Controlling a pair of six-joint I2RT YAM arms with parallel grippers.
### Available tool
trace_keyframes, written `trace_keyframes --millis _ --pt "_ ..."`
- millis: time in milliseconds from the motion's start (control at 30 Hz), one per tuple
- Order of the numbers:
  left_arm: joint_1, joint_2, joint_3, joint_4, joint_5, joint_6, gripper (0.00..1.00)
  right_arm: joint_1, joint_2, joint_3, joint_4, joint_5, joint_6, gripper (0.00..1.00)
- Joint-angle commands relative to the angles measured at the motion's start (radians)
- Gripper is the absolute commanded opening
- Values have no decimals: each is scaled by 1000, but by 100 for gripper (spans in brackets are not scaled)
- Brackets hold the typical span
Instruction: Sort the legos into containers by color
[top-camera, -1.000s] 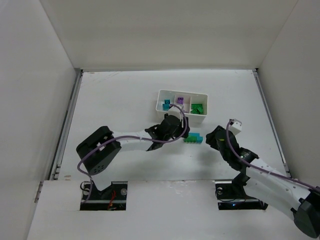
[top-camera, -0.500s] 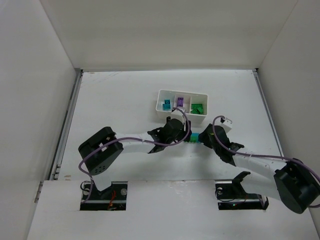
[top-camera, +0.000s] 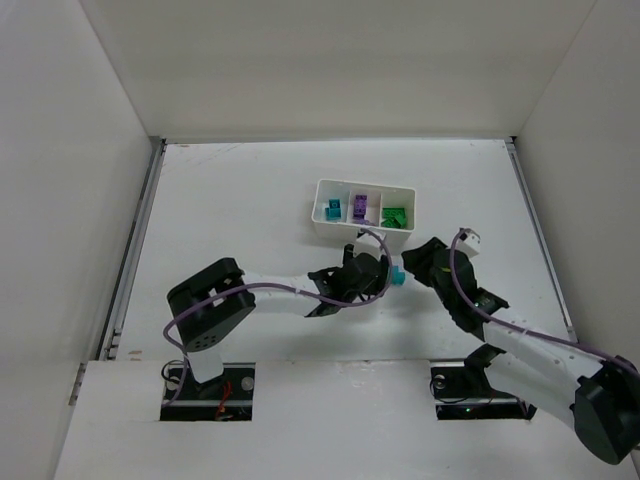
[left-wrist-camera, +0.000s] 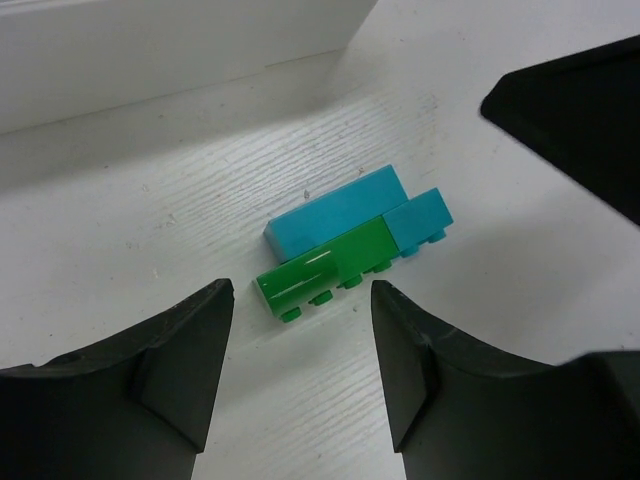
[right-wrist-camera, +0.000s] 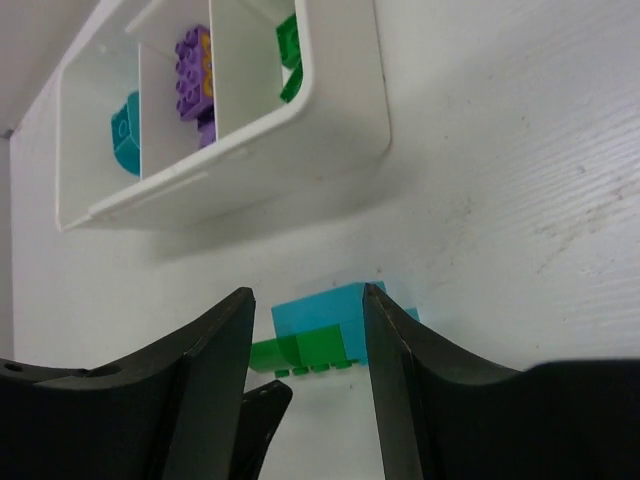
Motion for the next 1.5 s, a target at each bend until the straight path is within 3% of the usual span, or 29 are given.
trace_keyframes --millis 0,133,267,400,500,567,933,1167,1467 --pt "-3 21 55 -9 -55 24 55 -24 -17 -10 -20 4 -42 53" --pt "1 52 74 -10 -68 18 55 -13 11 -27 6 -7 -31 53" --pt "3 80 91 -10 -68 18 48 1 36 -42 32 -6 -19 53" --pt "9 95 98 -10 -65 18 32 5 37 -50 38 -6 -19 54" --pt "17 74 74 -9 -56 14 19 5 33 -56 44 -10 -29 60" --pt "24 41 39 5 -51 9 17 5 30 -58 53 -23 -45 65" --pt "115 -327 -250 144 167 79 16 27 -67 -69 185 -291 -88 82" --pt "110 -604 -383 158 322 167 18 32 -78 -15 259 -559 -88 83" --pt "92 -758 -425 33 365 207 19 79 -64 -15 355 -658 -51 80"
